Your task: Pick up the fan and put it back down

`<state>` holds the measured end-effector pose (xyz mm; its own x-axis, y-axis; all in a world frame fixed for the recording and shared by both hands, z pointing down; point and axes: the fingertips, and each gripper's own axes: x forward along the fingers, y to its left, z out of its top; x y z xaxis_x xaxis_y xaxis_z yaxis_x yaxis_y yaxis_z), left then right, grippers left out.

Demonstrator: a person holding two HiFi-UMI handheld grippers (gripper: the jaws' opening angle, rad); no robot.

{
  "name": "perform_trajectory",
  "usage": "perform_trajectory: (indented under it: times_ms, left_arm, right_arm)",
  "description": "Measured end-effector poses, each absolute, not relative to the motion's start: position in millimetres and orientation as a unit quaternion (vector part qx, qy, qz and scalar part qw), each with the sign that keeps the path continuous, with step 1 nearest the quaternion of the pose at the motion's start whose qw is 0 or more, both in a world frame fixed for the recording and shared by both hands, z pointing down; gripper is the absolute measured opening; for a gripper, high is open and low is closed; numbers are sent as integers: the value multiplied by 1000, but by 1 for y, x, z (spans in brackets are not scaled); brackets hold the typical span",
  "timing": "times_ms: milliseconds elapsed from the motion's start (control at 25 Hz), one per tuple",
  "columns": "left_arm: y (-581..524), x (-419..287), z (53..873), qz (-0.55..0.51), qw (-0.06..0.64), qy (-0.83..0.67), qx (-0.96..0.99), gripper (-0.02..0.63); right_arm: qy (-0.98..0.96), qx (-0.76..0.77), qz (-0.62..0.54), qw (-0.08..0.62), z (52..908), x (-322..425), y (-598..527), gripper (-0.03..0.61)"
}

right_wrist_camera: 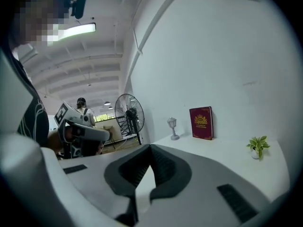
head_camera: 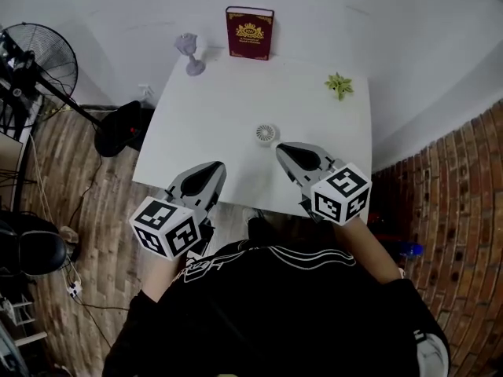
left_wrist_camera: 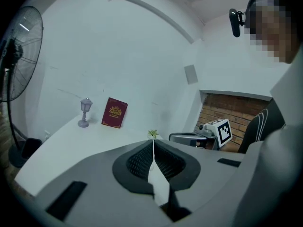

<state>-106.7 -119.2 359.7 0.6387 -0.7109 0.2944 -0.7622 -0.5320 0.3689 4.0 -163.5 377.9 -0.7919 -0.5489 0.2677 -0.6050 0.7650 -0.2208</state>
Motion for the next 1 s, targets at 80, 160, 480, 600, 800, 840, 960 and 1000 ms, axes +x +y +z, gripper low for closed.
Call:
perform_trajectory:
  times_ms: [80,160,480,600,800,840,960,1000]
  left_arm:
    - [-111,-105,355,53,233,-417,877,32]
    - [-100,-103,353,52,232,-414,879,34]
    - [-69,-98,348,40,224,-417,880,32]
    - [-58,-98,349,39,225,-417,879,32]
    - [-44,-96,350,41,224,-413,882,34]
    - [-42,-96,350,42,226,-412,882,32]
    - [-37,-94,353,43,228,-408,883,32]
    - [-36,-93,354,43,229,-407,883,34]
  right_arm:
    - [-939,300,151,75,367,2,-152,2]
    - [-942,292,151,61,357,1,-140,0]
    - [-953,265,140,37,342,0,-94,2]
    - [-953,267,137,38,343,1,-80,2]
    - [-955,267,126,34,340,2,-64,2]
    - [-954,269,126,35,341,2,-62,2]
    - [-953,272,128,39,344,3,-57,2]
    - [-953,271,128,38,345,3,-55,2]
